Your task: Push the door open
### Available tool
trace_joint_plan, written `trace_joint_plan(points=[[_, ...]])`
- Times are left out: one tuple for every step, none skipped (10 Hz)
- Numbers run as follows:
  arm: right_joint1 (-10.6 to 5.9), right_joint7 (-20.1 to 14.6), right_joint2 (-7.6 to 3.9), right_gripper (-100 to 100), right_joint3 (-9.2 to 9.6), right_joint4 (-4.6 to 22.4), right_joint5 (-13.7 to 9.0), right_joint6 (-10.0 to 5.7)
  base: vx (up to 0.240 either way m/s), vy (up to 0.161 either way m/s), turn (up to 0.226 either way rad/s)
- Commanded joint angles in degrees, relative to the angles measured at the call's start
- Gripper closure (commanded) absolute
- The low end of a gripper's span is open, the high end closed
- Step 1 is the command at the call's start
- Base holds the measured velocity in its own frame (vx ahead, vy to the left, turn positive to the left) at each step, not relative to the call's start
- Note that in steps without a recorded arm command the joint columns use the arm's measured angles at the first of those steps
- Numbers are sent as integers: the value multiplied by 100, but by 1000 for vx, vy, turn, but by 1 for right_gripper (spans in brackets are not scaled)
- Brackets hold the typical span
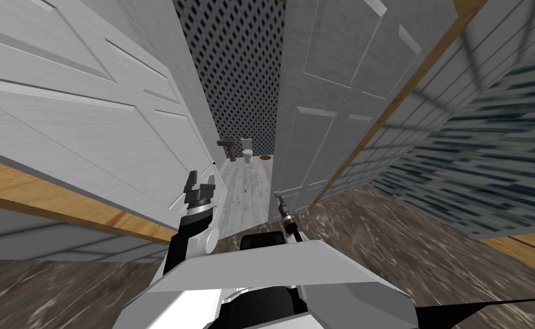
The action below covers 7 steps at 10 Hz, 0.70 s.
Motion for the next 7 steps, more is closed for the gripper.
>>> trace_joint_plan(points=[[-20,13,23,-100,-23,57,-9,-33,209,47,32],[-34,22,50,-100,-39,97,-16,-56,196,51,23],[-44,27,73,-100,-49,123,-20,-71,184,27,9],[-26,21,58,-100,-37,104,-16,-62,71,10,-4],[-26,21,58,100,-37,104,-16,-62,-14,1,4],[-26,21,58,100,-37,104,-16,-62,-25,-4,9],[-26,21,58,100,-37,104,-16,-62,-15,-5,3]])
